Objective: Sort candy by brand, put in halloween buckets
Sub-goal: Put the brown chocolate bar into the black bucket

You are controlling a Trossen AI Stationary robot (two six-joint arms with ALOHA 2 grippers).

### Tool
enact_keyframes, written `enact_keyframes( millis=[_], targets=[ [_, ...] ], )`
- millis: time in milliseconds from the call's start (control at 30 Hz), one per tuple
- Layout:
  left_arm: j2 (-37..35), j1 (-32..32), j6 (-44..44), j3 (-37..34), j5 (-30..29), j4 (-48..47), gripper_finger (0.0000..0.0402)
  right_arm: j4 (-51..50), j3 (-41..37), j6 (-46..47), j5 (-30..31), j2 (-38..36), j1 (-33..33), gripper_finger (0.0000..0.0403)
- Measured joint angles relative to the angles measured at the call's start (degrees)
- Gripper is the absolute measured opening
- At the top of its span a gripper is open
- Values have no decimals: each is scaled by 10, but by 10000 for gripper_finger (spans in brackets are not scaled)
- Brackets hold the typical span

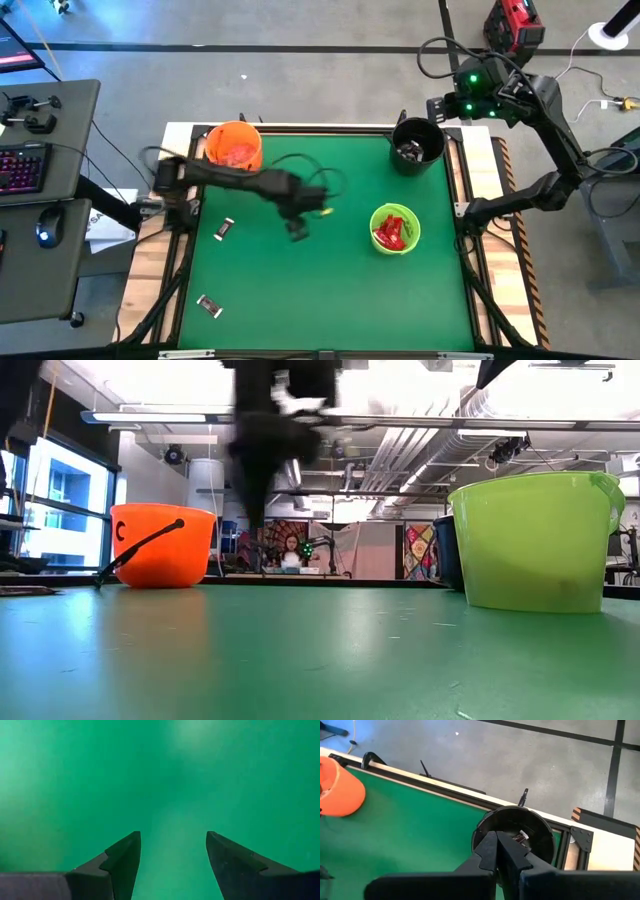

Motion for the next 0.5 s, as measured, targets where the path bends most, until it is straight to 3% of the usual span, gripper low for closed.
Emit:
enact_keyframes(
  millis=[133, 267, 500],
  targets=[
    [-146, -8, -140, -210, 11, 33, 216, 1, 0, 0, 4, 0, 0, 0],
    [-278, -22, -286, -368, 30, 45, 216, 2, 0, 0, 10, 0, 0, 0],
    [-404, -52, -413, -510, 53, 49, 216, 2, 0, 5, 17, 0, 0, 0]
  ],
)
